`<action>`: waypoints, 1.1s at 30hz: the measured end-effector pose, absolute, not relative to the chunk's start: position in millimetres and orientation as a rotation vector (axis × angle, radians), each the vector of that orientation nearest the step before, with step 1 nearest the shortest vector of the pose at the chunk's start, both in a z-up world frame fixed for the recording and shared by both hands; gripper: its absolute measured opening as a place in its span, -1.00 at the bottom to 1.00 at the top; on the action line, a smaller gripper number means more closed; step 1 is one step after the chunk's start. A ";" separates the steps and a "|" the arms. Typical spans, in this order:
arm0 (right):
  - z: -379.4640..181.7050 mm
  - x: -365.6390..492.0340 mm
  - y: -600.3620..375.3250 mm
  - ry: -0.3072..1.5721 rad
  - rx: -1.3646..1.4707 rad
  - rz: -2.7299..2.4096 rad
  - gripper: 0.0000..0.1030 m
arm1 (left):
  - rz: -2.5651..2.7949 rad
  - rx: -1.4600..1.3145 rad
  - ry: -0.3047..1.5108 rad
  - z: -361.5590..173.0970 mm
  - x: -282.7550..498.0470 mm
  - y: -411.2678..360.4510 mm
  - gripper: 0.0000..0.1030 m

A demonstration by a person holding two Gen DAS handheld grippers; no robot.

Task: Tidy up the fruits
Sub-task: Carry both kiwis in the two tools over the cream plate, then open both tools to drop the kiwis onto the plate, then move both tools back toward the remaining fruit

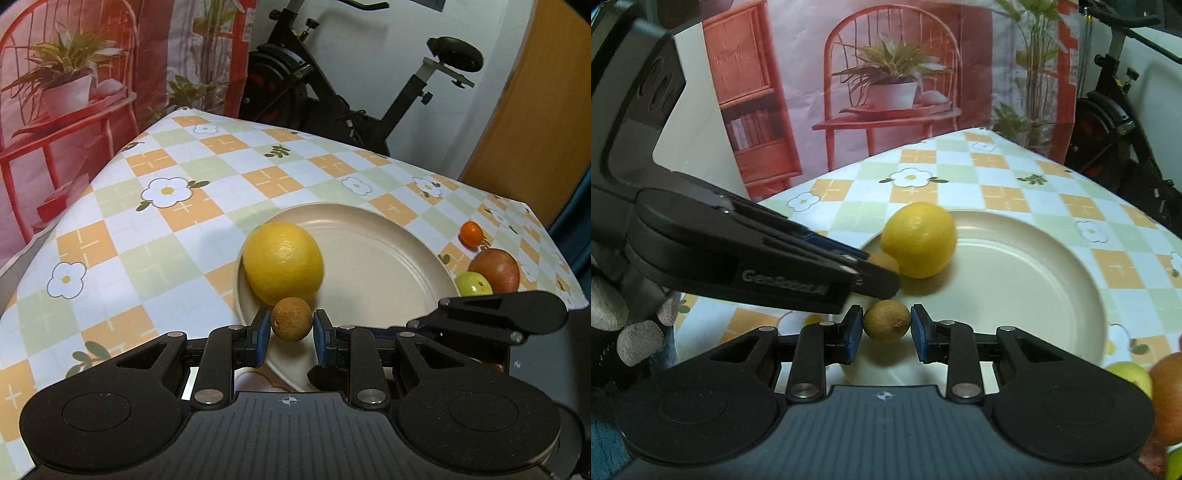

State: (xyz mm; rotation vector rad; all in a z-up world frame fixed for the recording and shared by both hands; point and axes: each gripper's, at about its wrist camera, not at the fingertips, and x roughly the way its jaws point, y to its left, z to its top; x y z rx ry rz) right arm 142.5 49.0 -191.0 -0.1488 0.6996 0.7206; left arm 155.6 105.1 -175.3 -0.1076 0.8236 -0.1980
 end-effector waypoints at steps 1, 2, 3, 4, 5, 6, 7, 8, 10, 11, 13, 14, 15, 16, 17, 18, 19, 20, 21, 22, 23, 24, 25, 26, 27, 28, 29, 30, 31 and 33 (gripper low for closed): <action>-192.0 142.1 50.4 0.700 -0.146 0.725 -0.40 | -0.198 -0.114 0.824 -175.9 155.9 106.5 -0.49; -192.3 141.8 51.8 0.701 -0.145 0.727 -0.40 | -0.195 -0.118 0.823 -176.0 155.9 106.8 -0.49; -193.2 141.9 53.0 0.702 -0.145 0.728 -0.40 | -0.191 -0.117 0.822 -175.8 155.9 105.7 -0.49; -194.3 142.3 54.1 0.704 -0.142 0.728 -0.40 | -0.187 -0.113 0.823 -175.6 155.8 104.8 -0.49; -195.5 143.0 55.2 0.708 -0.138 0.728 -0.40 | -0.186 -0.110 0.824 -175.7 156.0 103.8 -0.49; -196.1 143.2 56.3 0.709 -0.138 0.725 -0.40 | -0.186 -0.108 0.825 -176.2 156.2 103.4 -0.49; -196.9 143.8 57.4 0.710 -0.136 0.721 -0.40 | -0.186 -0.106 0.825 -176.3 156.1 103.1 -0.48; -197.7 144.7 57.4 0.712 -0.133 0.718 -0.40 | -0.186 -0.103 0.825 -176.5 156.2 103.0 -0.48; -199.0 146.2 56.2 0.718 -0.125 0.713 -0.40 | -0.184 -0.102 0.825 -177.0 156.7 103.0 -0.48; -199.8 146.8 55.8 0.720 -0.123 0.710 -0.40 | -0.183 -0.104 0.825 -177.3 157.0 103.3 -0.48; -200.8 147.3 55.5 0.722 -0.123 0.704 -0.38 | -0.182 -0.105 0.825 -177.4 157.1 103.2 -0.48; -201.3 146.9 55.0 0.722 -0.123 0.701 -0.38 | -0.182 -0.105 0.826 -177.5 157.3 103.2 -0.48; -201.4 146.5 54.6 0.722 -0.122 0.699 -0.37 | -0.181 -0.107 0.826 -177.2 157.3 103.5 -0.47; -201.4 145.9 54.3 0.723 -0.122 0.697 -0.35 | -0.179 -0.113 0.826 -176.8 157.3 104.1 -0.47; -201.2 145.5 54.0 0.722 -0.125 0.693 -0.28 | -0.177 -0.122 0.825 -176.0 157.0 105.1 -0.45; -200.8 145.3 53.1 0.721 -0.129 0.689 -0.17 | -0.174 -0.130 0.823 -174.9 156.4 105.7 -0.39; -199.8 144.6 51.0 0.718 -0.130 0.687 -0.13 | -0.175 -0.138 0.818 -173.6 155.2 106.0 -0.33; -198.8 143.5 49.2 0.715 -0.127 0.690 -0.07 | -0.179 -0.145 0.811 -171.9 153.5 105.8 -0.23; -197.6 141.9 46.7 0.710 -0.126 0.692 -0.06 | -0.175 -0.145 0.807 -170.8 152.0 104.1 -0.18; -196.2 139.8 44.2 0.705 -0.129 0.690 -0.06 | -0.169 -0.139 0.796 -168.3 149.3 102.2 -0.16; -194.4 137.4 41.4 0.698 -0.132 0.689 -0.06 | -0.168 -0.135 0.782 -166.0 146.8 99.8 -0.15; -192.2 134.3 37.7 0.690 -0.135 0.687 -0.05 | -0.170 -0.133 0.770 -163.7 144.8 98.3 -0.15; -189.7 130.0 33.5 0.677 -0.142 0.678 -0.03 | -0.170 -0.131 0.759 -160.6 142.6 95.8 -0.15; -187.2 125.7 29.0 0.662 -0.148 0.666 0.01 | -0.170 -0.131 0.750 -158.1 141.7 94.0 -0.15; -185.1 120.5 23.5 0.647 -0.150 0.655 0.05 | -0.172 -0.131 0.739 -155.3 140.3 91.6 -0.15; -182.9 115.2 16.8 0.633 -0.146 0.648 0.05 | -0.175 -0.128 0.725 -151.8 138.9 88.4 -0.15; -181.0 109.5 9.2 0.617 -0.137 0.638 0.05 | -0.178 -0.123 0.711 -148.1 137.7 84.6 -0.15; -179.3 104.5 2.4 0.604 -0.129 0.627 0.05 | -0.182 -0.116 0.698 -144.3 136.4 80.3 -0.15; -177.0 99.3 -5.5 0.587 -0.120 0.614 0.05 | -0.188 -0.110 0.683 -140.9 135.0 76.1 -0.15; -172.0 88.0 -24.0 0.551 -0.093 0.581 0.05 | -0.202 -0.096 0.658 -134.2 132.7 65.1 -0.15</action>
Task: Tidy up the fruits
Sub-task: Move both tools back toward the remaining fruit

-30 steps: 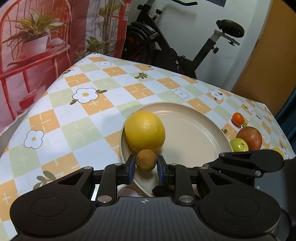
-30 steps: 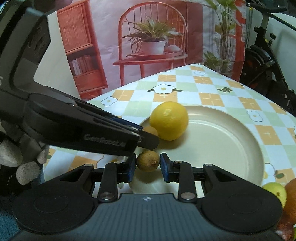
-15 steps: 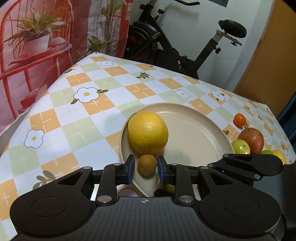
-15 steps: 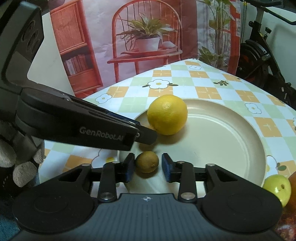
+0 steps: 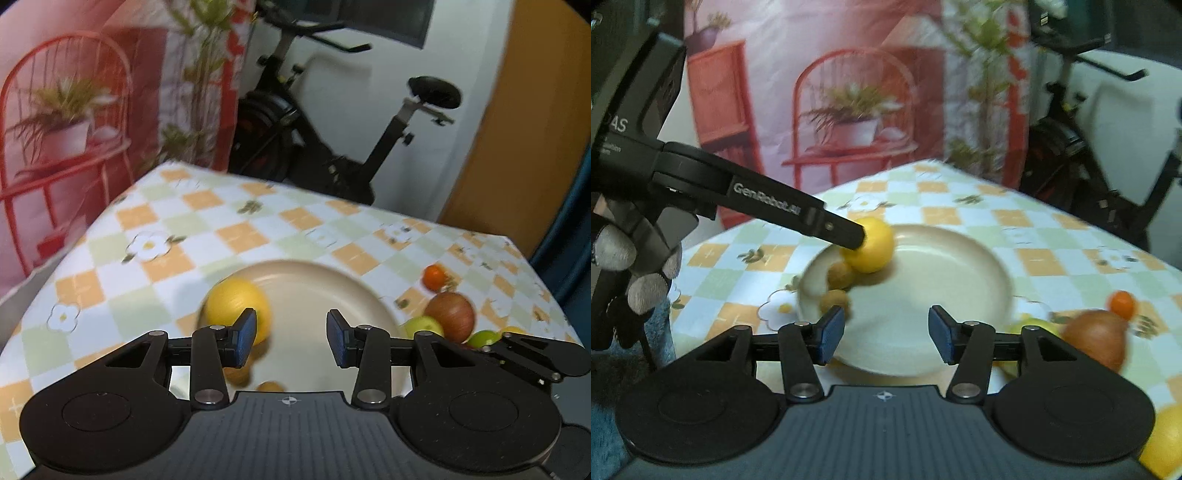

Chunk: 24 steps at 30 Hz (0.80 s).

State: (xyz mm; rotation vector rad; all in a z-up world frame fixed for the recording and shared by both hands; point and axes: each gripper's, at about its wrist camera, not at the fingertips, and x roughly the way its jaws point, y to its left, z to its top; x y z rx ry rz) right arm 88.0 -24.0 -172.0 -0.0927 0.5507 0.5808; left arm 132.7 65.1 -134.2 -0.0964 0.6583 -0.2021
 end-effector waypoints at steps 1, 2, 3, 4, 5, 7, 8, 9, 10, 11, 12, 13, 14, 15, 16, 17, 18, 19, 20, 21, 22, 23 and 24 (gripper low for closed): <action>-169.3 83.3 -32.3 0.535 -0.079 0.566 0.05 | -0.211 -0.092 0.648 -131.5 131.5 59.7 -0.15; -165.9 80.0 -40.1 0.520 -0.067 0.550 0.05 | -0.220 -0.088 0.640 -128.5 130.4 52.9 -0.15; -163.4 76.0 -48.5 0.505 -0.056 0.531 0.05 | -0.231 -0.086 0.634 -126.4 129.6 46.8 -0.15; -160.9 73.1 -56.9 0.493 -0.047 0.512 0.05 | -0.244 -0.083 0.629 -124.1 129.1 39.9 -0.15; -158.9 70.9 -65.2 0.483 -0.039 0.494 0.05 | -0.255 -0.081 0.624 -123.3 128.5 34.5 -0.15; -155.7 65.0 -82.4 0.464 -0.022 0.457 0.05 | -0.277 -0.071 0.617 -122.7 128.3 22.7 -0.15; -154.8 62.5 -89.4 0.457 -0.017 0.439 0.05 | -0.288 -0.066 0.614 -123.3 128.6 15.2 -0.15; -154.4 59.4 -97.2 0.448 -0.011 0.417 0.05 | -0.298 -0.060 0.614 -124.0 129.2 8.7 -0.15; -154.3 57.1 -103.1 0.444 -0.006 0.402 0.05 | -0.307 -0.054 0.613 -125.1 129.7 1.2 -0.15; -155.1 54.9 -109.0 0.442 -0.001 0.386 0.05 | -0.314 -0.052 0.613 -127.2 129.2 -4.0 -0.15; -155.8 51.5 -115.2 0.439 0.003 0.362 0.05 | -0.322 -0.052 0.615 -129.1 128.7 -10.2 -0.15; -157.2 47.4 -120.1 0.433 0.005 0.341 0.05 | -0.331 -0.053 0.617 -131.2 127.6 -15.8 -0.15; -158.4 42.3 -125.3 0.423 0.008 0.323 0.05 | -0.344 -0.053 0.619 -134.5 126.8 -19.7 -0.15; -160.1 36.3 -130.1 0.416 0.014 0.309 0.05 | -0.354 -0.053 0.620 -137.0 125.1 -24.1 -0.15; -162.3 32.0 -133.8 0.415 0.018 0.302 0.05 | -0.366 -0.050 0.620 -140.5 123.1 -29.4 -0.15; -164.5 28.9 -137.0 0.418 0.018 0.297 0.05 | -0.375 -0.048 0.621 -143.9 120.5 -32.6 -0.15; -167.1 25.0 -138.6 0.423 0.013 0.294 0.05 | -0.382 -0.044 0.623 -147.2 117.5 -36.7 -0.15; -170.1 21.5 -139.5 0.429 0.005 0.294 0.05 | -0.388 -0.042 0.628 -150.7 114.5 -39.8 -0.15; -173.1 18.5 -141.6 0.434 0.000 0.295 0.05 | -0.397 -0.041 0.633 -154.5 112.0 -41.9 -0.15; -176.6 14.6 -142.9 0.439 0.000 0.301 0.05 | -0.404 -0.042 0.639 -158.3 108.9 -43.4 -0.15; -180.4 11.2 -143.2 0.446 0.003 0.310 0.05 | -0.411 -0.045 0.646 -161.8 106.0 -44.6 -0.15; -184.1 8.9 -142.1 0.454 0.000 0.321 0.05 | -0.419 -0.049 0.657 -165.5 104.5 -45.6 -0.15; -187.0 8.3 -140.2 0.460 -0.007 0.329 0.05 | -0.426 -0.051 0.669 -169.0 103.1 -46.7 -0.15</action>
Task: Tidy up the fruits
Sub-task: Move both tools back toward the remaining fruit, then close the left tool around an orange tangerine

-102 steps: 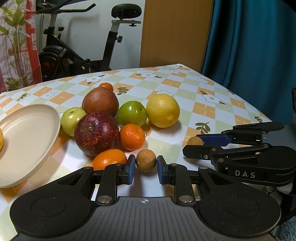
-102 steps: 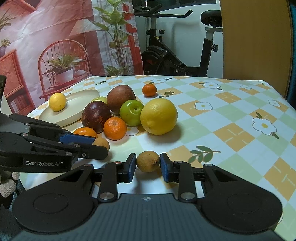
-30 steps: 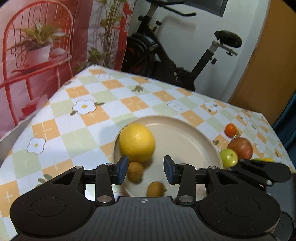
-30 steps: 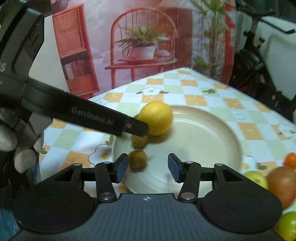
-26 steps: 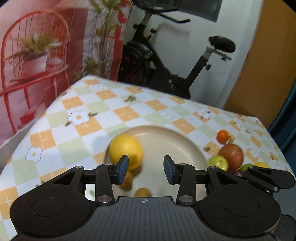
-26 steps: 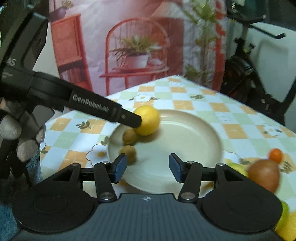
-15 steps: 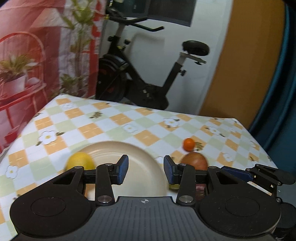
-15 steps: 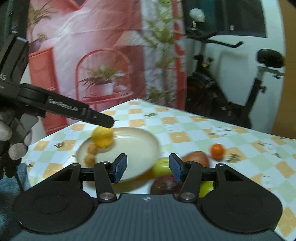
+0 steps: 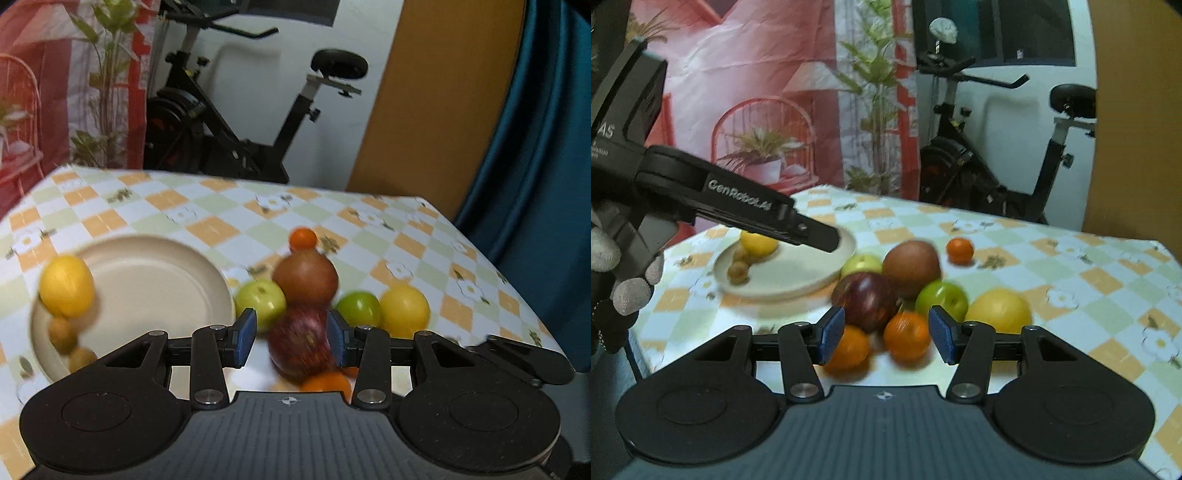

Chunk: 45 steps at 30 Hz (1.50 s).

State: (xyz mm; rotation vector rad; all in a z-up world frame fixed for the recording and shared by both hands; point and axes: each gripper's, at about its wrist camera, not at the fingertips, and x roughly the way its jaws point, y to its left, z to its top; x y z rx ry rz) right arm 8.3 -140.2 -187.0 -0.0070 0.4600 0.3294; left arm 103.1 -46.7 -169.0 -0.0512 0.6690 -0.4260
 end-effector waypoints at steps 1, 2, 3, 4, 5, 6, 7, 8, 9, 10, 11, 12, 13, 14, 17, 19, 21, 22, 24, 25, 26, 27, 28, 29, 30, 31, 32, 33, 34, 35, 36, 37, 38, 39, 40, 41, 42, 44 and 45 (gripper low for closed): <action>-190.3 8.1 -137.6 0.467 -0.015 0.340 0.05 | -0.430 -0.054 0.680 -170.9 101.9 -47.2 -0.15; -193.6 8.9 -135.2 0.476 -0.016 0.351 0.05 | -0.435 -0.059 0.692 -173.3 101.5 -48.1 -0.15; -196.5 10.1 -132.4 0.485 -0.015 0.364 0.05 | -0.440 -0.064 0.699 -175.5 100.4 -48.6 -0.15; -199.6 12.2 -129.6 0.491 -0.018 0.373 0.05 | -0.446 -0.069 0.704 -177.2 99.8 -48.4 -0.15; -201.8 12.5 -126.7 0.493 -0.023 0.379 0.05 | -0.451 -0.073 0.707 -178.9 99.1 -48.4 -0.15; -203.8 12.7 -124.2 0.496 -0.028 0.389 0.05 | -0.453 -0.075 0.711 -180.2 98.7 -48.9 -0.15; -205.7 12.8 -121.9 0.498 -0.032 0.396 0.05 | -0.455 -0.077 0.717 -181.9 98.4 -49.0 -0.15; -207.5 11.6 -120.0 0.498 -0.036 0.398 0.05 | -0.458 -0.080 0.725 -183.7 98.3 -49.2 -0.15; -208.7 13.2 -118.6 0.504 -0.032 0.400 0.05 | -0.461 -0.086 0.733 -185.7 98.0 -49.9 -0.15; -210.3 15.1 -118.8 0.513 -0.022 0.401 0.05 | -0.463 -0.094 0.742 -187.2 98.1 -49.6 -0.15; -211.4 17.8 -118.8 0.523 -0.007 0.399 0.05 | -0.464 -0.105 0.752 -189.4 98.7 -49.1 -0.15; -212.7 20.3 -119.4 0.532 0.011 0.398 0.05 | -0.466 -0.116 0.759 -191.2 99.1 -48.6 -0.15; -213.6 22.7 -120.7 0.540 0.025 0.400 0.05 | -0.469 -0.126 0.765 -192.9 99.1 -47.6 -0.15; -214.9 24.5 -120.8 0.549 0.035 0.400 0.05 | -0.471 -0.133 0.771 -194.6 99.2 -47.1 -0.15; -216.1 28.2 -118.9 0.565 0.035 0.396 0.05 | -0.478 -0.141 0.782 -198.8 99.7 -47.4 -0.15; -215.9 30.6 -116.6 0.571 0.042 0.396 0.05 | -0.487 -0.142 0.787 -200.7 99.4 -47.8 -0.15; -216.2 33.1 -113.8 0.578 0.040 0.396 0.05 | -0.491 -0.140 0.790 -201.6 98.9 -49.1 -0.15; -216.7 34.2 -112.0 0.585 0.036 0.396 0.05 | -0.492 -0.140 0.792 -202.5 98.7 -49.4 -0.15; -218.0 36.1 -109.0 0.595 0.024 0.394 0.05 | -0.497 -0.140 0.799 -205.0 98.7 -50.7 -0.15; -218.5 36.5 -108.5 0.597 0.019 0.394 0.05 | -0.499 -0.142 0.804 -206.2 99.2 -51.3 -0.15; -219.1 36.8 -108.3 0.599 0.016 0.392 0.05 | -0.501 -0.144 0.808 -207.5 99.4 -51.4 -0.15; -219.8 37.3 -108.2 0.601 0.016 0.392 0.04 | -0.502 -0.145 0.812 -208.6 99.7 -52.0 -0.16; -220.6 37.8 -108.3 0.603 0.016 0.392 0.04 | -0.504 -0.146 0.815 -209.5 99.8 -52.4 -0.16; -221.6 38.4 -108.7 0.607 0.018 0.391 0.02 | -0.506 -0.147 0.819 -210.5 100.0 -52.8 -0.16; -221.9 39.0 -109.1 0.609 0.022 0.386 0.01 | -0.508 -0.148 0.821 -211.3 100.3 -53.2 -0.16; -221.9 39.4 -109.0 0.611 0.026 0.380 0.00 | -0.510 -0.150 0.823 -211.8 100.6 -53.4 -0.16; -222.1 39.5 -110.3 0.610 0.033 0.379 -0.02 | -0.512 -0.151 0.824 -212.2 100.9 -53.5 -0.16; -222.1 39.7 -111.4 0.609 0.038 0.380 -0.05 | -0.512 -0.151 0.825 -212.7 101.1 -53.9 -0.16; -222.2 39.3 -112.0 0.608 0.043 0.384 -0.08 | -0.512 -0.149 0.827 -213.0 101.1 -54.0 -0.16; -222.2 38.8 -112.3 0.608 0.045 0.386 -0.09 | -0.515 -0.149 0.827 -212.8 100.8 -54.3 -0.17; -222.2 38.6 -112.3 0.607 0.044 0.386 -0.09 | -0.517 -0.147 0.827 -212.8 100.6 -54.7 -0.18; -222.2 38.8 -112.4 0.607 0.044 0.386 -0.09 | -0.517 -0.142 0.826 -212.7 100.4 -55.3 -0.19; -222.0 38.6 -112.5 0.607 0.045 0.386 -0.09 | -0.516 -0.139 0.826 -212.7 100.3 -55.6 -0.20; -222.2 38.6 -112.5 0.607 0.047 0.387 -0.09 | -0.515 -0.138 0.826 -212.6 100.2 -55.4 -0.23; -221.8 39.1 -112.4 0.608 0.051 0.387 -0.09 | -0.514 -0.139 0.826 -212.6 100.2 -55.1 -0.23; -221.9 39.1 -112.9 0.608 0.054 0.388 -0.09 | -0.515 -0.141 0.827 -212.7 100.4 -54.7 -0.24; -221.6 39.2 -113.5 0.609 0.056 0.388 -0.09 | -0.516 -0.141 0.827 -212.6 100.3 -54.8 -0.24; -221.2 38.7 -113.6 0.609 0.057 0.389 -0.09 | -0.516 -0.137 0.827 -212.4 100.3 -55.5 -0.24; -221.3 38.8 -113.7 0.609 0.057 0.389 -0.09 | -0.516 -0.135 0.826 -212.2 100.0 -55.7 -0.24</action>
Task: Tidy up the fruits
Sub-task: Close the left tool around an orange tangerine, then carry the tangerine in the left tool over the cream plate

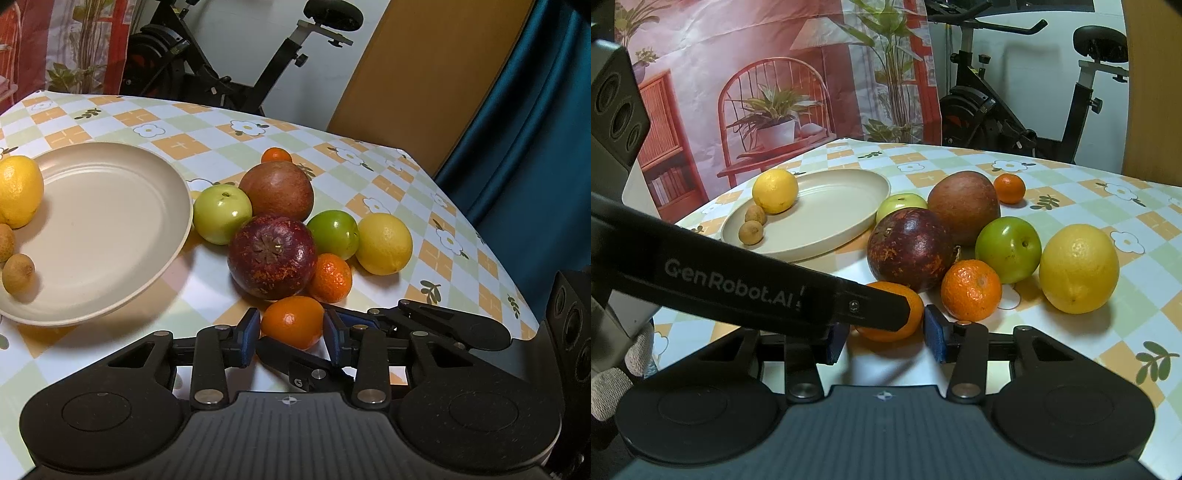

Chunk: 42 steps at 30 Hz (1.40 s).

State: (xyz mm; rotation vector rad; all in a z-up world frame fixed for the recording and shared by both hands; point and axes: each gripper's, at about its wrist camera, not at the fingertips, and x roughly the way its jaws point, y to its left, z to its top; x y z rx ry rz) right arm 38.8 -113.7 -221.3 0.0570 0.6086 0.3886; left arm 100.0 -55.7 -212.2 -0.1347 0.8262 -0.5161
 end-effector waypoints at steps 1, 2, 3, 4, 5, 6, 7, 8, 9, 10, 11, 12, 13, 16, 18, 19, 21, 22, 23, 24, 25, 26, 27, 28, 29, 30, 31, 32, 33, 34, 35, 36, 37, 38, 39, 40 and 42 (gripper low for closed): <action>-221.4 38.8 -113.6 0.609 0.058 0.389 -0.09 | -0.517 -0.133 0.826 -212.0 100.1 -55.8 -0.24; -221.0 39.2 -113.5 0.609 0.060 0.389 -0.09 | -0.517 -0.133 0.827 -212.1 100.0 -55.8 -0.24; -220.9 39.1 -113.8 0.609 0.063 0.390 -0.10 | -0.517 -0.132 0.827 -212.0 100.0 -55.8 -0.24; -220.9 38.7 -113.7 0.610 0.064 0.390 -0.10 | -0.517 -0.132 0.827 -212.0 99.9 -55.9 -0.24; -220.8 38.7 -113.7 0.610 0.063 0.390 -0.10 | -0.518 -0.132 0.827 -211.7 99.9 -56.0 -0.24; -220.8 38.7 -113.8 0.610 0.064 0.390 -0.10 | -0.520 -0.132 0.827 -211.2 99.7 -56.1 -0.24; -220.8 38.5 -113.7 0.609 0.063 0.389 -0.10 | -0.523 -0.132 0.826 -210.4 99.4 -56.1 -0.24; -220.4 38.0 -113.9 0.607 0.063 0.387 -0.10 | -0.526 -0.129 0.826 -208.8 98.6 -56.4 -0.24; -219.9 37.4 -113.7 0.604 0.062 0.385 -0.10 | -0.528 -0.126 0.823 -207.0 97.7 -57.0 -0.25; -218.8 35.7 -114.3 0.600 0.064 0.383 -0.10 | -0.533 -0.124 0.817 -204.9 96.5 -56.9 -0.25; -217.7 34.2 -114.2 0.597 0.068 0.382 -0.10 | -0.538 -0.123 0.811 -202.7 95.4 -56.5 -0.26; -216.0 33.2 -114.7 0.596 0.075 0.380 -0.10 | -0.543 -0.123 0.803 -200.2 94.3 -56.1 -0.26; -213.0 32.3 -115.0 0.593 0.079 0.378 -0.10 | -0.548 -0.122 0.793 -196.6 93.3 -55.6 -0.26; -201.4 30.3 -114.4 0.577 0.072 0.374 -0.10 | -0.557 -0.124 0.766 -184.6 91.1 -52.8 -0.26; -191.3 30.6 -112.1 0.562 0.063 0.374 -0.10 | -0.558 -0.128 0.749 -174.6 92.4 -49.1 -0.26; -187.1 31.5 -111.0 0.557 0.059 0.376 -0.10 | -0.556 -0.131 0.743 -169.7 93.9 -46.5 -0.26; -175.6 35.8 -106.4 0.548 0.049 0.386 -0.10 | -0.548 -0.148 0.729 -159.2 99.2 -39.9 -0.26; -170.9 39.1 -104.3 0.543 0.044 0.393 -0.10 | -0.541 -0.160 0.722 -153.6 103.1 -34.5 -0.26; -164.6 44.0 -100.7 0.538 0.039 0.402 -0.10 | -0.534 -0.167 0.717 -148.8 106.6 -29.9 -0.26; -159.8 48.7 -97.6 0.535 0.038 0.411 -0.10 | -0.527 -0.175 0.716 -144.5 111.4 -24.2 -0.26; -154.5 55.3 -93.6 0.534 0.039 0.422 -0.10 | -0.519 -0.184 0.717 -141.2 116.4 -19.0 -0.26; -149.5 62.8 -89.0 0.536 0.042 0.436 -0.10 | -0.508 -0.197 0.719 -138.3 122.7 -12.5 -0.26; -146.2 70.0 -85.2 0.539 0.045 0.449 -0.10 | -0.498 -0.204 0.721 -136.1 128.1 -6.0 -0.26; -143.1 77.8 -79.7 0.540 0.047 0.463 -0.10 | -0.489 -0.208 0.724 -134.6 133.8 0.7 -0.26; -141.5 85.5 -74.6 0.541 0.045 0.475 -0.10 | -0.476 -0.207 0.729 -133.6 140.4 7.2 -0.26; -139.2 95.4 -67.2 0.541 0.037 0.489 -0.10 | -0.465 -0.209 0.734 -133.4 146.9 12.4 -0.26; -138.7 103.4 -61.0 0.542 0.032 0.501 -0.10 | -0.456 -0.212 0.744 -133.8 154.4 18.9 -0.26; -138.7 111.4 -54.3 0.543 0.031 0.513 -0.10 | -0.445 -0.217 0.759 -134.8 164.0 25.9 -0.26; -139.5 120.6 -47.9 0.548 0.032 0.525 -0.10 | -0.436 -0.223 0.773 -135.5 171.4 32.9 -0.26; -141.2 131.0 -42.1 0.557 0.034 0.538 -0.10 | -0.427 -0.226 0.786 -136.7 178.9 39.3 -0.26; -143.0 140.0 -36.3 0.565 0.038 0.550 -0.10 | -0.418 -0.225 0.798 -138.2 186.5 45.4 -0.26; -145.4 148.9 -31.1 0.573 0.043 0.563 -0.10 | -0.409 -0.218 0.808 -139.5 192.7 48.9 -0.26; -147.9 157.7 -25.9 0.584 0.050 0.572 -0.10 | -0.399 -0.205 0.816 -141.1 198.7 51.3 -0.26; -150.2 166.3 -20.6 0.598 0.059 0.577 -0.10 | -0.386 -0.192 0.823 -143.1 205.1 53.2 -0.26; -152.5 174.0 -16.0 0.614 0.067 0.579 -0.10 | -0.377 -0.187 0.832 -144.8 211.5 56.6 -0.26; -154.3 180.8 -11.9 0.627 0.073 0.580 -0.10 | -0.365 -0.186 0.844 -147.6 218.0 58.4 -0.25; -159.0 193.3 -4.4 0.653 0.078 0.578 -0.10 | -0.353 -0.184 0.858 -150.9 225.7 65.4 -0.25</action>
